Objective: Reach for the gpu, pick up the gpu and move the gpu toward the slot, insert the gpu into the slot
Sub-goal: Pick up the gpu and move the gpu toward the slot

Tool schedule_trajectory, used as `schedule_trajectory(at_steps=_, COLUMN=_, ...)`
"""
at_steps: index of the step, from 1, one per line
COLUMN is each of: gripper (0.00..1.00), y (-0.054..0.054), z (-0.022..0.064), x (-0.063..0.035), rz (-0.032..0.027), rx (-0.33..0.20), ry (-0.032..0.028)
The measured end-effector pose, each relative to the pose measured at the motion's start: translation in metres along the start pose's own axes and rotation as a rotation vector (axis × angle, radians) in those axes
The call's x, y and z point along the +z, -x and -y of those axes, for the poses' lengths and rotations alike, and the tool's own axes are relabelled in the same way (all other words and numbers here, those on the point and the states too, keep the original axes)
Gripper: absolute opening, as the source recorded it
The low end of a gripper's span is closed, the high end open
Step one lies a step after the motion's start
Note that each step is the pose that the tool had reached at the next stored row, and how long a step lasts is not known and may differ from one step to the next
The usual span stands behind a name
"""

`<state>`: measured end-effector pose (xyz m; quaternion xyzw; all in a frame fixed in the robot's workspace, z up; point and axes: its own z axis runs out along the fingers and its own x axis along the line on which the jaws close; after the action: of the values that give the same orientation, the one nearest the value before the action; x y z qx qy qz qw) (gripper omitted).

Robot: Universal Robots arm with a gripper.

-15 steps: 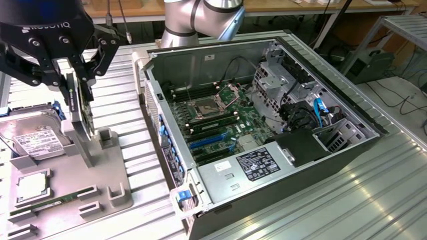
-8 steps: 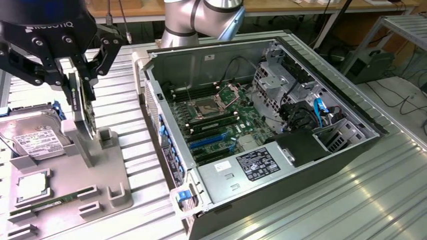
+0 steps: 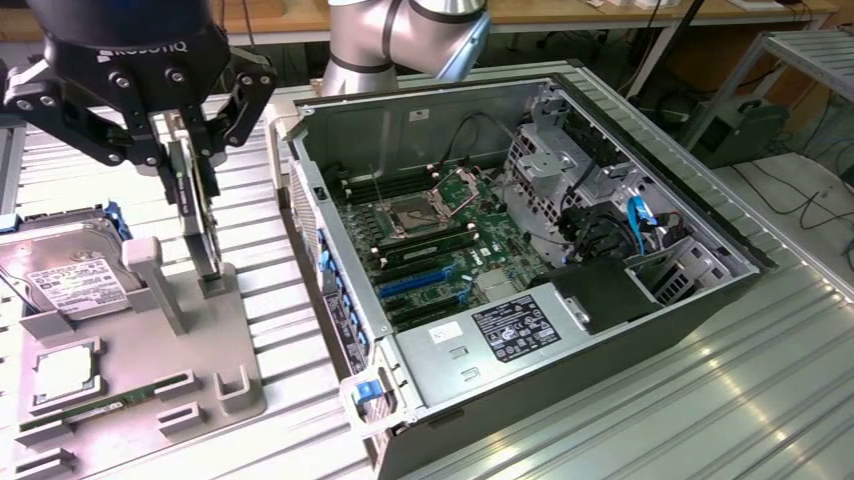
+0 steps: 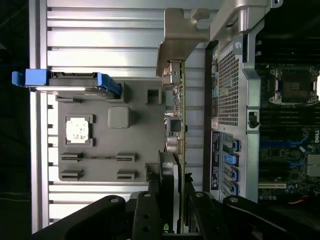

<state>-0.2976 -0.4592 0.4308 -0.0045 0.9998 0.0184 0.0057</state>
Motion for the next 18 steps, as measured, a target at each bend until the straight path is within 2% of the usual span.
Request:
schedule_trajectory(at_steps=11, gripper=0.28, y=0.016, z=0.0002, x=0.0002, rz=0.0000, rx=0.000, ry=-0.0001)
schedule_trajectory(at_steps=18, gripper=0.28, y=0.031, z=0.0003, x=0.0004, rz=0.0000, rx=0.000, ry=-0.0001)
